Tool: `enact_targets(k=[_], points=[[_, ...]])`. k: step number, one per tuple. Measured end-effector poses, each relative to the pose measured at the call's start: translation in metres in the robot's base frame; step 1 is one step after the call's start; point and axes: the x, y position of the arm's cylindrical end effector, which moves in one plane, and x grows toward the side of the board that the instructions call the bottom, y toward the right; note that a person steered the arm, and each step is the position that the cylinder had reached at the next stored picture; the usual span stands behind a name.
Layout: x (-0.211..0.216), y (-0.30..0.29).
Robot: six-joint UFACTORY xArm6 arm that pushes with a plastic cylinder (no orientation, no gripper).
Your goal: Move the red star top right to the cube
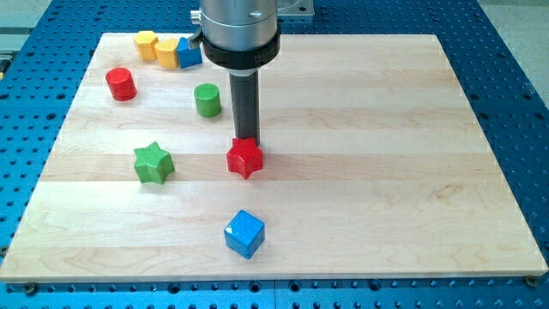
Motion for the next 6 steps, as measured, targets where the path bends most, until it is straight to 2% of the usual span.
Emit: enact_targets(k=[2, 3, 4, 6], points=[[0.062, -0.007], [0.047, -0.064], [0.102, -0.088], [0.096, -0.020]])
